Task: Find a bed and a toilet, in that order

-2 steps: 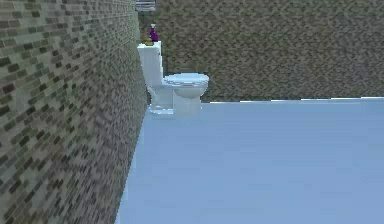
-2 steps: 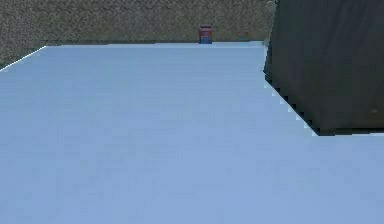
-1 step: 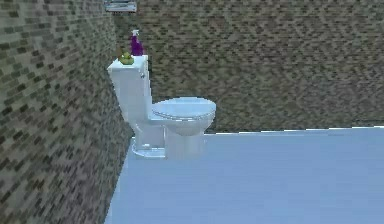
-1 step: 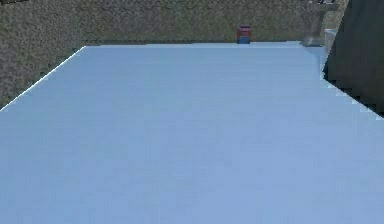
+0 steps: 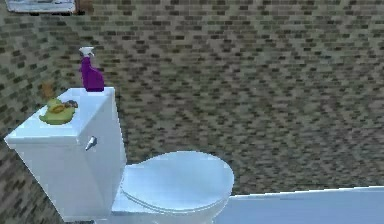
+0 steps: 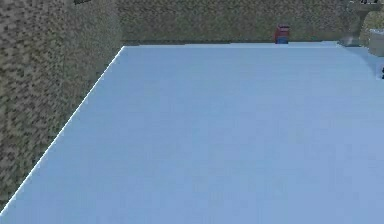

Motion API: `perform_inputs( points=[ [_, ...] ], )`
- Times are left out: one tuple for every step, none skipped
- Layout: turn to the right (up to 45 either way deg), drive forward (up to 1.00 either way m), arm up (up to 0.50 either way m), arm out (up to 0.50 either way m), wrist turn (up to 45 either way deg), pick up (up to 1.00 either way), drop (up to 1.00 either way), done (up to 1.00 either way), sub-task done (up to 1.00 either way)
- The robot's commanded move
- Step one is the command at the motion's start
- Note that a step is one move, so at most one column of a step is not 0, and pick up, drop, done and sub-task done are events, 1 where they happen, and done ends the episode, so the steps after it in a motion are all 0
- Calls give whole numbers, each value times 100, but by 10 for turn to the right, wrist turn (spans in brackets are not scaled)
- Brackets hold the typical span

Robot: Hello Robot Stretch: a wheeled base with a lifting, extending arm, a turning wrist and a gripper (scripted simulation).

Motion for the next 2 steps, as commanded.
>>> perform_inputs(
  points=[
    [-120, 0, 0, 0, 0, 0, 0, 0, 0],
    [0, 0, 0, 0, 0, 0, 0, 100, 0]
  ],
)
